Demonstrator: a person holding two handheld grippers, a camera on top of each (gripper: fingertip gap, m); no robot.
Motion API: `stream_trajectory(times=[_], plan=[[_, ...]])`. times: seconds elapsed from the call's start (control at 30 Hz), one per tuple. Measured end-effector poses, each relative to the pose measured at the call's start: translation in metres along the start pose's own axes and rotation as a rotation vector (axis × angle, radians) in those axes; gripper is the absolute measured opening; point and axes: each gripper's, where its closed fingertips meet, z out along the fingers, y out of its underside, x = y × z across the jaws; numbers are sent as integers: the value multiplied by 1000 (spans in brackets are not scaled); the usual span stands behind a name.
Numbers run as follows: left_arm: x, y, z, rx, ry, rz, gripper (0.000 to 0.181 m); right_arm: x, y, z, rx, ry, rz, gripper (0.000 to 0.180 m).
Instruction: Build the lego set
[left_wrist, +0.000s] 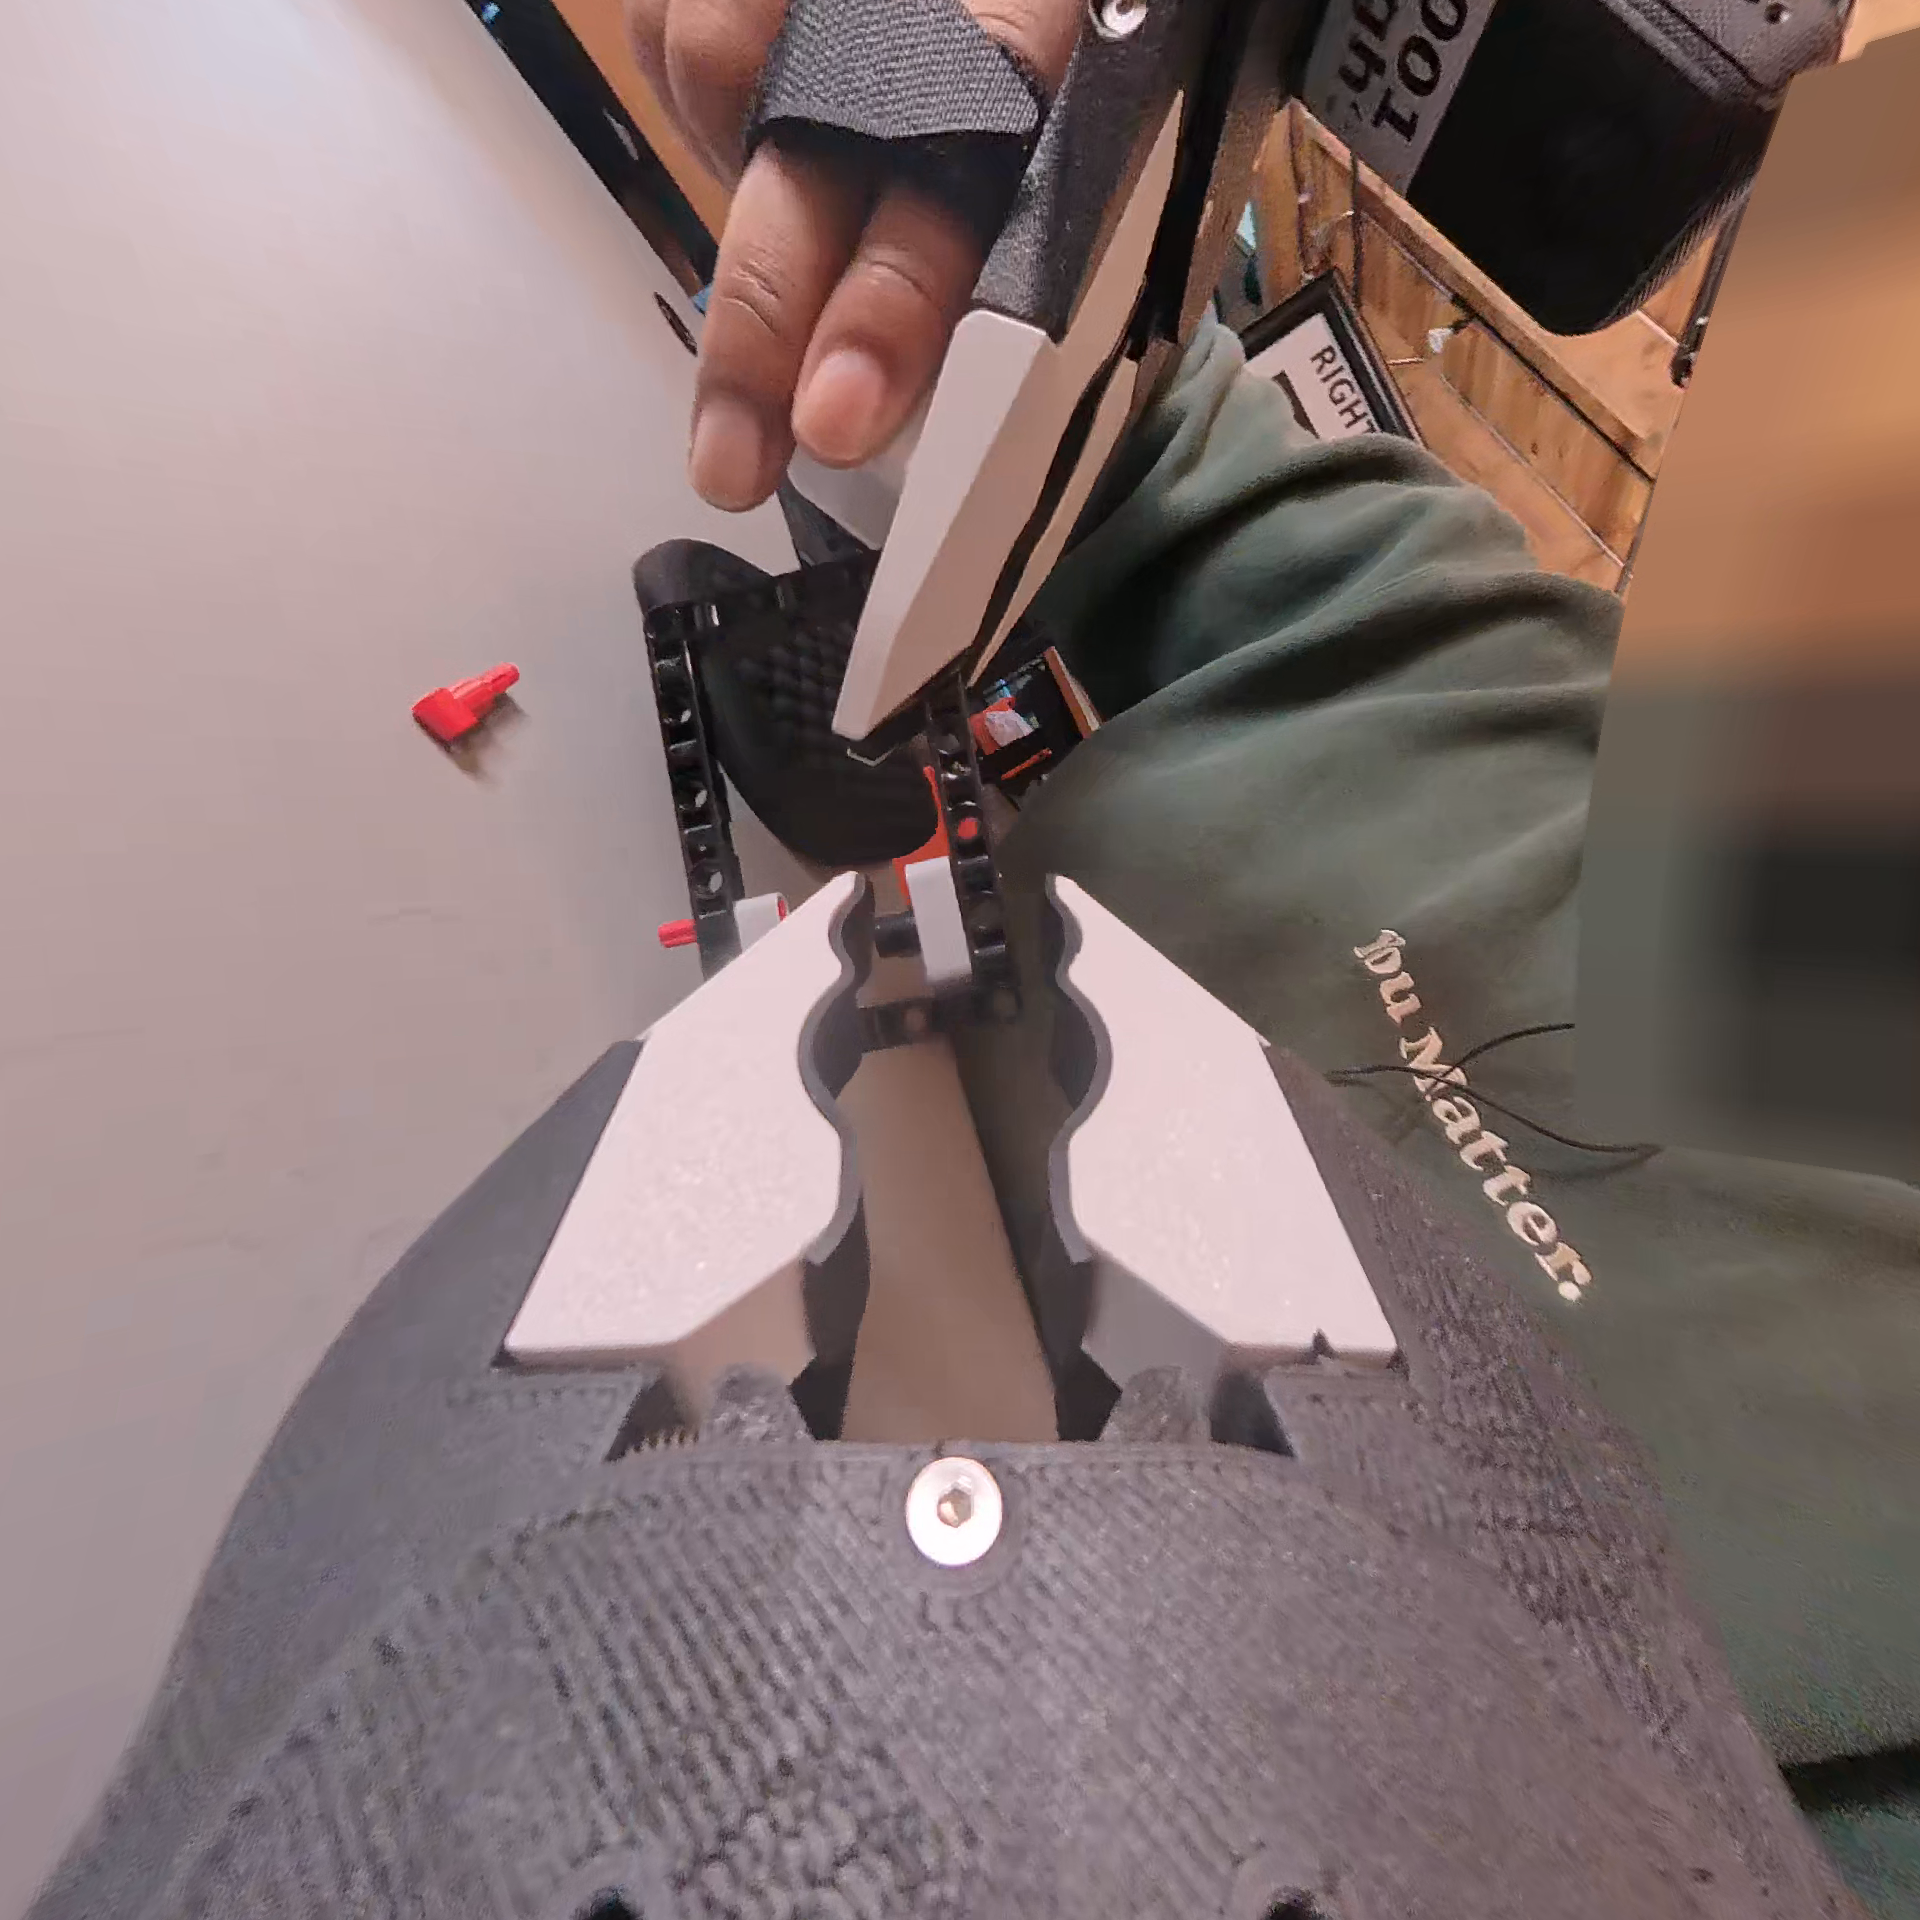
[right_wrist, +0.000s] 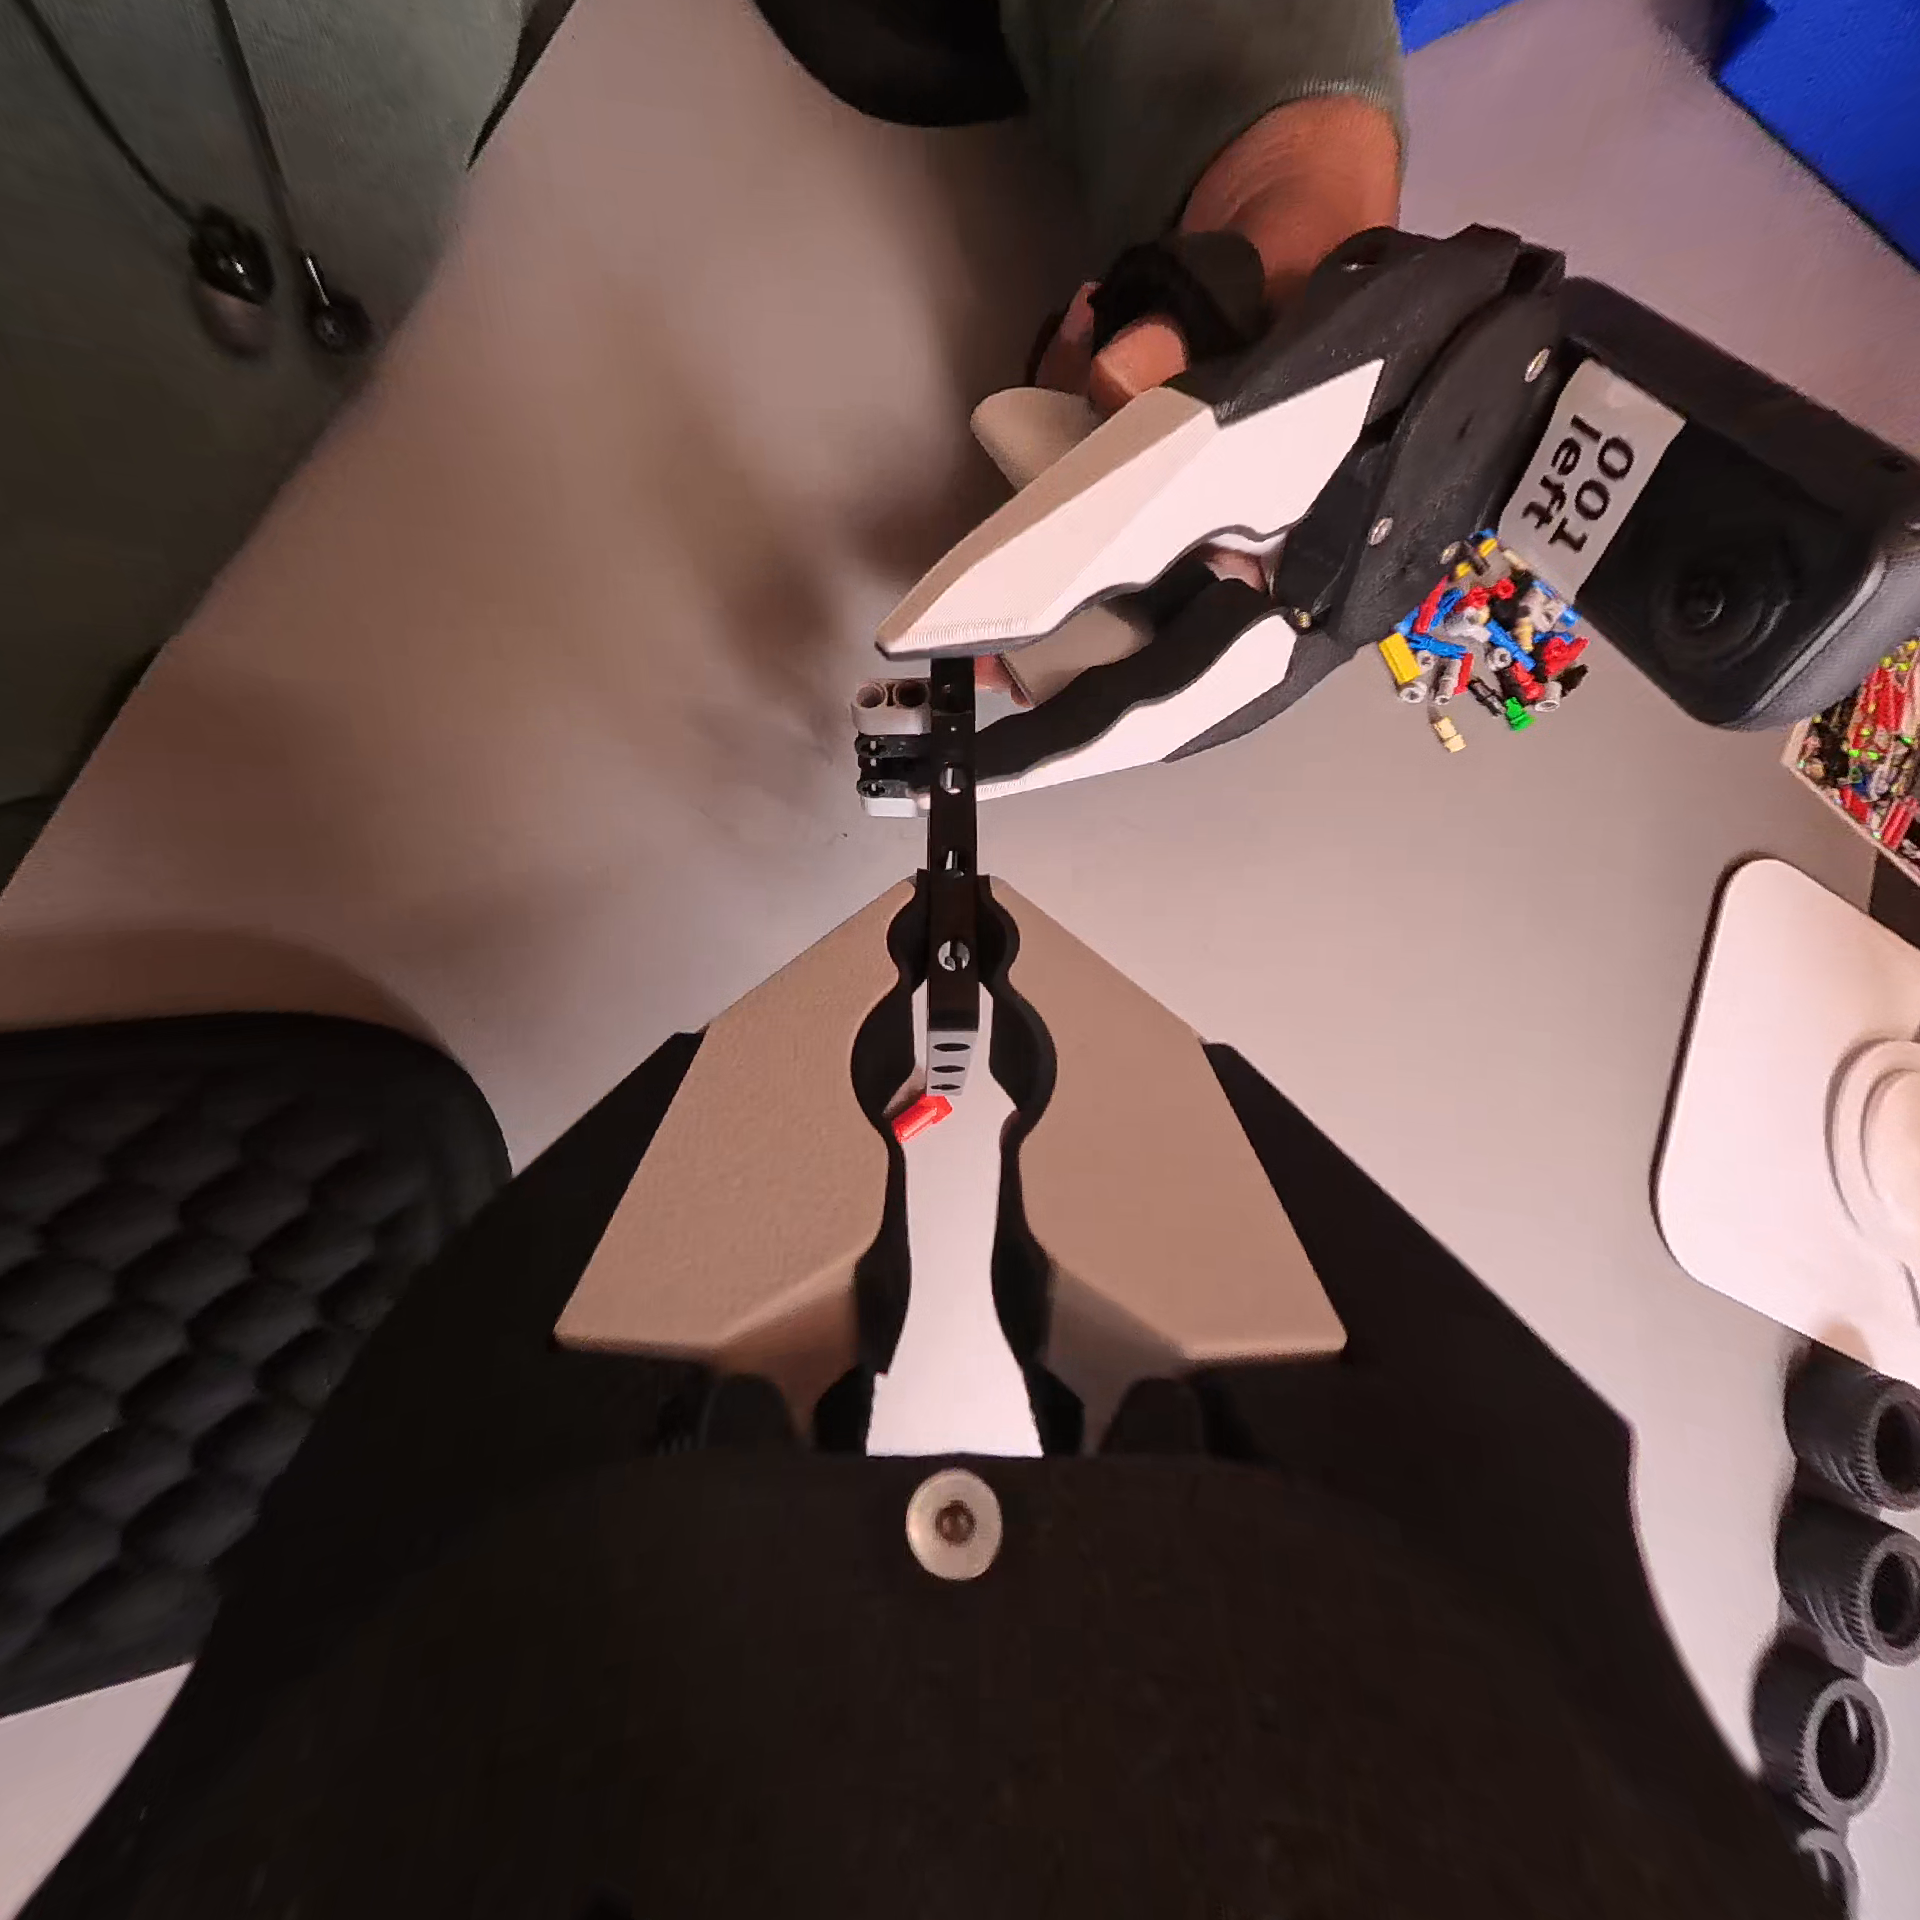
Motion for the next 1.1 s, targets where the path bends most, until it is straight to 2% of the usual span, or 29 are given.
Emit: stream_trajectory(times=[0.07, 0.43, 0.57, 0.7, 0.8, 0.97, 1.1], plan=[[-1, 0, -1, 10, -21, 8, 37, -1, 4, 1, -12, 0, -19, 5], [-4, 10, -2, 1, -100, 44, 25, 0, -1, -2, -10, -25, -77, 6], [-13, 7, -5, 19, -196, 119, 24, 9, 3, -2, -46, 7, -77, 8], [-28, -8, -21, 97, -326, 138, 23, 39, 11, -12, 3, 154, 111, 19], [-34, -19, -36, 167, -417, 116, 23, 51, 32, -33, 77, 295, 409, 17], [-52, -26, -51, 263, -484, 7, 23, -1, 75, -8, -58, 248, 748, 18], [-55, -28, -53, 281, -502, 7, 24, -16, 84, 10, -225, 235, 782, 21]])
